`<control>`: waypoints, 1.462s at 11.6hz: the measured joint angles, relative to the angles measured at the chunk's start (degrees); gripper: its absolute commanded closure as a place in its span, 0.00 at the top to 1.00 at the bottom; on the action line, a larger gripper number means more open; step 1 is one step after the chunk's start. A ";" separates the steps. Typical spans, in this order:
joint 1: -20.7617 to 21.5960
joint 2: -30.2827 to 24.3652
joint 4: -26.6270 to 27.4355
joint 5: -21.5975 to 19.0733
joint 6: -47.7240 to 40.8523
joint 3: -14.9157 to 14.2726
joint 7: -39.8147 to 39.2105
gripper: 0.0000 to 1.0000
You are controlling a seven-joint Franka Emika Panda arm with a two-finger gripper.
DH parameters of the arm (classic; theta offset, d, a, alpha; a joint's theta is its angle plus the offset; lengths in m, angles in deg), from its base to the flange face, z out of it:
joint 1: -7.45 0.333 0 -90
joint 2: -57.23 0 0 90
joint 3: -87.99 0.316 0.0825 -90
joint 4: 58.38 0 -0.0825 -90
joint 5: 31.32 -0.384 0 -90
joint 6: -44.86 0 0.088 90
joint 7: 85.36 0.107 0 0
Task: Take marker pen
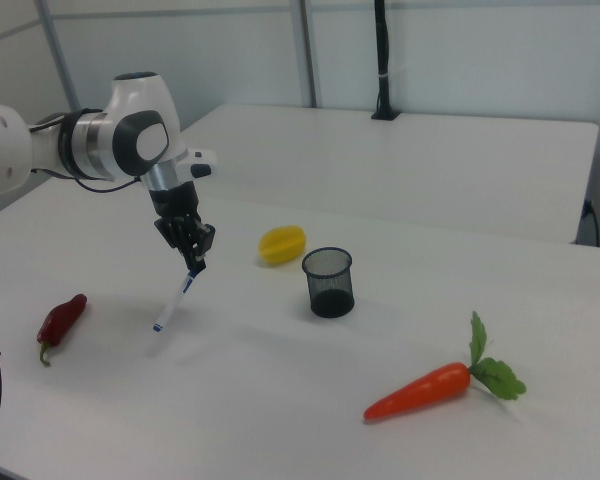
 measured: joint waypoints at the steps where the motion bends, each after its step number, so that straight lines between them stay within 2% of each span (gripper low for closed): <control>1: 0.13 0.03 0.00 -0.01 0.00 0.10 0.00 1.00; 10: 0.33 -1.02 -0.89 0.14 -1.03 0.10 -1.06 1.00; 14: -2.62 -8.41 -1.64 0.26 -10.98 -0.24 -9.50 1.00; 17: -5.77 -13.83 -0.65 0.26 -12.88 -0.29 -11.52 1.00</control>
